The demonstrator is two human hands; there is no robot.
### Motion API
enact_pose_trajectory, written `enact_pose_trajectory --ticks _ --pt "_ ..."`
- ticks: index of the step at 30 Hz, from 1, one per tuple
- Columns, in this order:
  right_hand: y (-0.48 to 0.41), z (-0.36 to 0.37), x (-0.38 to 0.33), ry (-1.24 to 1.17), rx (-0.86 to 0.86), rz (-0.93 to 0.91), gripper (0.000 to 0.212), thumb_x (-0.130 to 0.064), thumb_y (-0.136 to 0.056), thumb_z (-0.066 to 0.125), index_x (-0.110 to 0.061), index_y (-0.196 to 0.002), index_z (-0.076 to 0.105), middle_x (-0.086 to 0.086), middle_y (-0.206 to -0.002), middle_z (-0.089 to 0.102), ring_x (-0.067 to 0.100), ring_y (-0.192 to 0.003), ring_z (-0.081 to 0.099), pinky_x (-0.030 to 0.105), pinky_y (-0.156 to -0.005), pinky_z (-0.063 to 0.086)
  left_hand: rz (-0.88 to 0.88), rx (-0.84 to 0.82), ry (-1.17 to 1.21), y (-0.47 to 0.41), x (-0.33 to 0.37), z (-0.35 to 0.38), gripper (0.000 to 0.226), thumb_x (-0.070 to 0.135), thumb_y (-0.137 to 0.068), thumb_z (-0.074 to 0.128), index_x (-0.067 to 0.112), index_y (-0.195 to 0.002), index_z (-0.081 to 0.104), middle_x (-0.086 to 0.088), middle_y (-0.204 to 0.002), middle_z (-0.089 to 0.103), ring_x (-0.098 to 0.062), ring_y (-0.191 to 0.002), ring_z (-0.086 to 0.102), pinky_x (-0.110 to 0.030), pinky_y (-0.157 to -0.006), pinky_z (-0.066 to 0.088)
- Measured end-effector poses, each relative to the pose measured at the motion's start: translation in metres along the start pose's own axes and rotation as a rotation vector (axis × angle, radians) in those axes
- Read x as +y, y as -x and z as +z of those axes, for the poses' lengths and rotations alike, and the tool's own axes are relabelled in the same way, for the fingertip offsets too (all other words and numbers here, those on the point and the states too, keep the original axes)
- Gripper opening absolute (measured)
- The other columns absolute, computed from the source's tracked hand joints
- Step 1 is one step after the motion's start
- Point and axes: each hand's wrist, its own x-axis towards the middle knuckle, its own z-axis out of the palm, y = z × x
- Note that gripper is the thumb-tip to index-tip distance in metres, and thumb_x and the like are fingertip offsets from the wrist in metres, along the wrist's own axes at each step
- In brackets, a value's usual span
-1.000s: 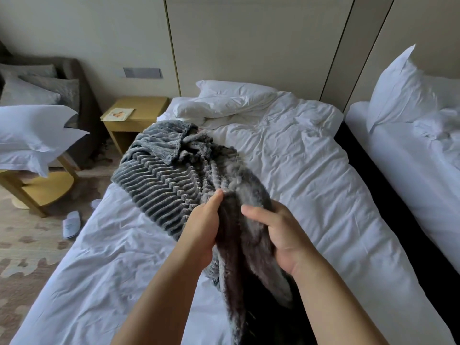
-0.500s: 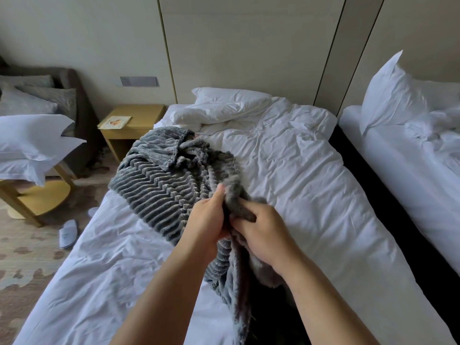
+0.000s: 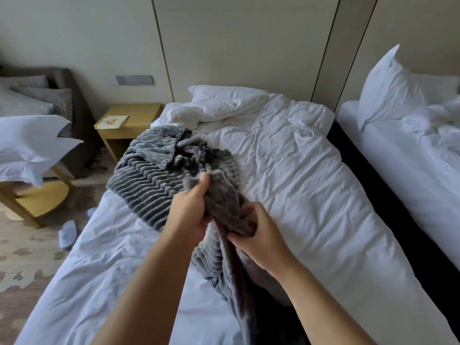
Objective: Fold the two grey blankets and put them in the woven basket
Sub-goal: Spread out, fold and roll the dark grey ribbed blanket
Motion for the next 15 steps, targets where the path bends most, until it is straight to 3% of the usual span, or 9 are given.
enact_pose_trajectory --ticks 3,5,6,8,10,11,13,15 --pt "0.005 0.008 0.063 0.249 -0.255 0.308 0.040 -0.027 -0.056 0.071 -0.035 -0.095 0.065 -0.014 -0.075 0.069 -0.008 -0.067 0.063 0.005 -0.053 0.041 -0.060 0.037 0.263 -0.019 0.025 -0.026 0.041 0.041 -0.090 0.061 0.007 -0.113 0.065 -0.013 -0.108 0.072 -0.027 -0.098 0.069 -0.044 -0.089 0.055" --pt "0.017 0.014 0.113 0.494 -0.401 0.521 0.044 -0.031 -0.059 0.068 -0.025 -0.103 0.067 -0.009 -0.088 0.069 0.005 -0.083 0.067 0.013 -0.063 0.045 -0.078 0.066 0.395 -0.028 0.043 -0.048 0.048 0.045 -0.092 0.056 0.008 -0.123 0.060 -0.016 -0.118 0.068 -0.031 -0.108 0.065 -0.049 -0.098 0.049" --pt "0.021 0.014 0.135 0.553 -0.375 0.619 0.044 -0.035 -0.064 0.065 -0.025 -0.107 0.065 -0.003 -0.100 0.069 0.013 -0.098 0.065 0.017 -0.073 0.047 -0.090 0.090 0.439 -0.032 0.049 -0.059 0.052 0.047 -0.093 0.053 0.009 -0.128 0.057 -0.017 -0.123 0.064 -0.032 -0.113 0.062 -0.050 -0.101 0.045" --pt "0.025 0.007 0.165 0.616 -0.309 0.636 0.029 -0.045 -0.083 0.047 -0.026 -0.103 0.058 0.009 -0.131 0.058 0.019 -0.124 0.053 0.025 -0.099 0.042 -0.139 0.143 0.512 -0.040 0.063 -0.077 0.056 0.049 -0.095 0.049 0.009 -0.133 0.053 -0.017 -0.132 0.059 -0.033 -0.121 0.055 -0.049 -0.106 0.040" --pt "0.012 -0.009 0.164 0.610 -0.276 0.571 0.037 -0.032 -0.100 0.032 -0.011 -0.117 0.058 0.017 -0.145 0.044 0.025 -0.135 0.041 0.026 -0.106 0.033 -0.219 0.163 0.561 -0.045 0.081 -0.084 0.054 0.046 -0.096 0.048 0.008 -0.135 0.052 -0.012 -0.137 0.055 -0.028 -0.127 0.051 -0.041 -0.107 0.039" --pt "-0.005 -0.018 0.151 0.513 -0.192 0.544 0.041 -0.023 -0.103 0.030 -0.002 -0.129 0.052 0.020 -0.146 0.041 0.027 -0.137 0.039 0.026 -0.106 0.031 -0.246 0.161 0.568 -0.048 0.092 -0.082 0.051 0.042 -0.097 0.048 0.008 -0.136 0.051 -0.009 -0.139 0.054 -0.024 -0.128 0.050 -0.037 -0.106 0.039" --pt "-0.060 -0.047 0.090 0.501 -0.047 0.522 0.038 -0.009 -0.101 0.030 0.007 -0.132 0.046 0.027 -0.137 0.047 0.034 -0.128 0.046 0.034 -0.103 0.036 -0.206 0.171 0.544 -0.051 0.127 -0.068 0.044 0.033 -0.100 0.045 0.008 -0.136 0.048 -0.008 -0.130 0.059 -0.017 -0.120 0.056 -0.027 -0.093 0.044" --pt "-0.131 -0.091 -0.014 0.281 0.332 0.456 0.031 -0.005 -0.100 0.032 0.007 -0.122 0.050 0.029 -0.121 0.052 0.037 -0.114 0.052 0.041 -0.094 0.042 0.007 0.124 0.572 -0.049 0.185 -0.048 0.040 0.021 -0.103 0.039 0.003 -0.138 0.043 -0.011 -0.095 0.059 -0.009 -0.090 0.065 -0.012 -0.079 0.047"
